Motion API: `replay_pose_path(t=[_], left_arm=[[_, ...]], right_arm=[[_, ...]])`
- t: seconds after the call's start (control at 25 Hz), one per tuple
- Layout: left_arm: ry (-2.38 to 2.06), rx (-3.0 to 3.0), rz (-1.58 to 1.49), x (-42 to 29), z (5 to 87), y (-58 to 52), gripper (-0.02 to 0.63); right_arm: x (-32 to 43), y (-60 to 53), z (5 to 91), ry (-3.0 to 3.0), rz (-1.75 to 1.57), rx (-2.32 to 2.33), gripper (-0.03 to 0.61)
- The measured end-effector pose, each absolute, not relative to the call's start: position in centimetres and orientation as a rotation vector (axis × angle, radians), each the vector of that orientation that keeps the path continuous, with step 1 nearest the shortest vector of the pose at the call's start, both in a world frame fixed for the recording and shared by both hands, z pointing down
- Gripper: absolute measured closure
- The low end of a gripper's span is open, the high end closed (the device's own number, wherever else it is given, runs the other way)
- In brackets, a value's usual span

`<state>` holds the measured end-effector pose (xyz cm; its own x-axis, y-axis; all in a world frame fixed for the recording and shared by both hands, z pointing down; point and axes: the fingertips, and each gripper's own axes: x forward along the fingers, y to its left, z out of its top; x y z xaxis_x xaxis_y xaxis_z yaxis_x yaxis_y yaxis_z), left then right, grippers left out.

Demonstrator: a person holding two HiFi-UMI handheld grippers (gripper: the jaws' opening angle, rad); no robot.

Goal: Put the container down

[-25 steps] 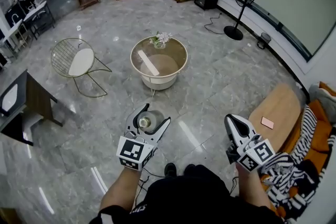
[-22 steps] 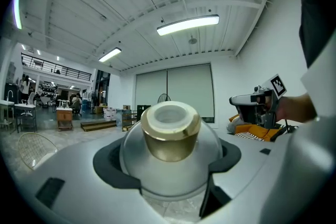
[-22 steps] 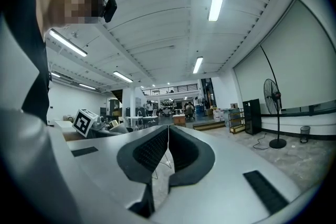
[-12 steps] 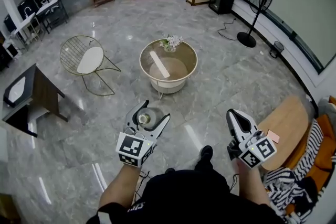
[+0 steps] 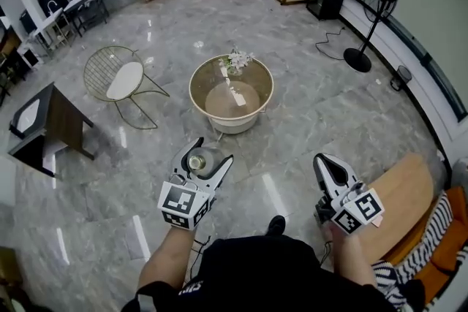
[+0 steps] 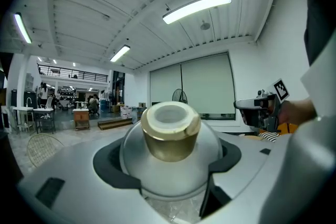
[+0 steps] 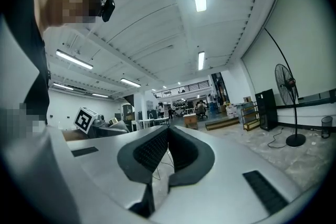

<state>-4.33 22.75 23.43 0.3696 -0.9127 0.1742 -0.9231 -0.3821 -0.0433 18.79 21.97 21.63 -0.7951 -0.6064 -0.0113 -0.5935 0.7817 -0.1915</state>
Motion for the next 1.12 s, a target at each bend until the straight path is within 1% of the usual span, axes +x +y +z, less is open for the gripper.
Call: replay_pose_path(t=[0.2, 0.44, 0.8, 1.12], left_arm=[[-1.740, 2.532, 0.251, 2.3, 22.7, 18.9, 0.270], [-1.752, 2.528, 0.235, 7.9, 21.4, 16.0, 0.270], [-1.740, 2.538, 0.262, 11.2, 22.9, 12.2, 0.270], [-1.699, 2.551, 0.249, 12.2, 24.4, 5.0, 0.270]], right_arm=[[25.7, 17.0, 22.3, 2.891, -0.307, -0.959, 0.561], [30.8, 14.4, 22.8, 2.889, -0.342, -0.923, 0.561], [34.4, 11.2, 23.6, 2.864, -0.343, -0.942, 0.561], [35.1, 5.7, 25.1, 2.879, -0.379, -0.976, 0.561]])
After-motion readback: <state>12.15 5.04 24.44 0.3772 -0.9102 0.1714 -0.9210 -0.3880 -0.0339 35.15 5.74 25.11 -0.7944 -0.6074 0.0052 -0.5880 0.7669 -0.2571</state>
